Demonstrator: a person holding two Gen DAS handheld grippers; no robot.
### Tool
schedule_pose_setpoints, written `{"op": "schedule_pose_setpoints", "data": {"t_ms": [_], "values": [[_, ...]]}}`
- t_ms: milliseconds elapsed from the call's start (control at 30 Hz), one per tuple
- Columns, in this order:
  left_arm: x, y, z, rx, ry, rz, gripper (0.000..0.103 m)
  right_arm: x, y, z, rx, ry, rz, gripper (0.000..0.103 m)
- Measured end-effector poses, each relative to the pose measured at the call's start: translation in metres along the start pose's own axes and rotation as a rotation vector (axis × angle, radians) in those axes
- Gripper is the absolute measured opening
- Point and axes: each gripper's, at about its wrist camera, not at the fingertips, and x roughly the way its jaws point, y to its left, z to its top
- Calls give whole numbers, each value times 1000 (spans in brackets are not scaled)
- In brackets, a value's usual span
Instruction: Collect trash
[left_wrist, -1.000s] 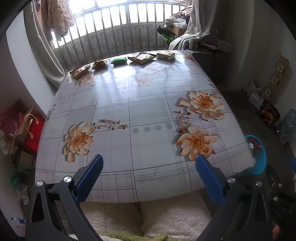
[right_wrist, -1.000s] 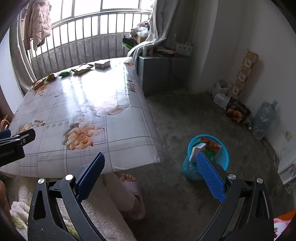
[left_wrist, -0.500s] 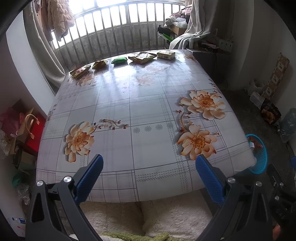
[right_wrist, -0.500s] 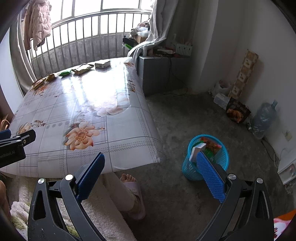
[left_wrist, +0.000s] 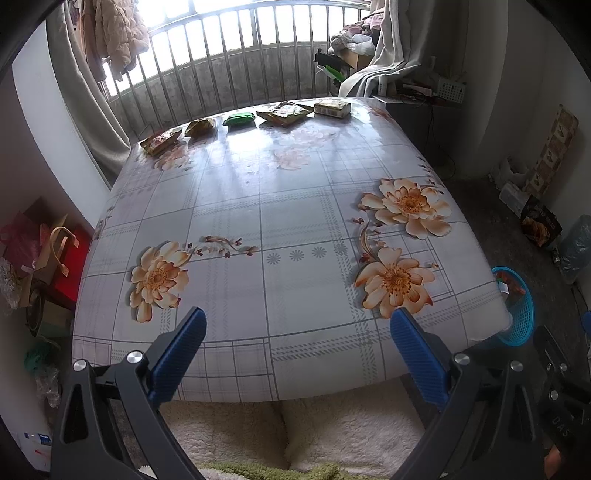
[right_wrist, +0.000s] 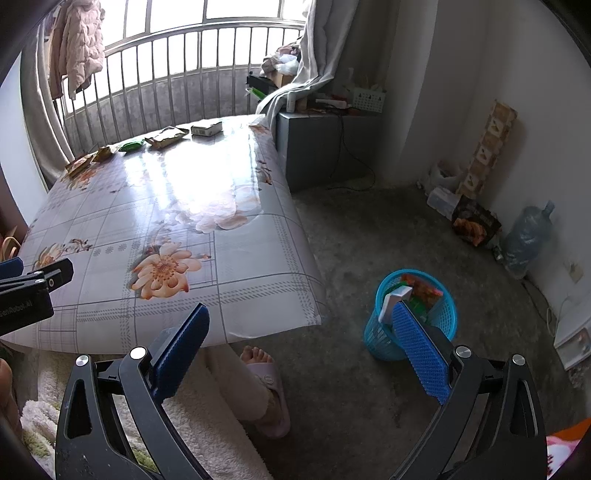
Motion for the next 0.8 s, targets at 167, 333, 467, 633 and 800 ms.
{"op": "schedule_pose_setpoints", "data": {"t_ms": [167,333,467,633,800], "values": [[0,0,0,0,0,-1,98,0,0,0,-1,1,0,95],[0,0,0,0,5,-1,98,0,0,0,-1,0,-2,95],[0,1,0,1,3,0,98,0,1,0,-3,0,-2,95],[0,1,0,0,7,0,98,0,1,0,0,0,0,95],[-1,0,-1,2,6,0,98,0,0,0,-2,-1,1,95]]}}
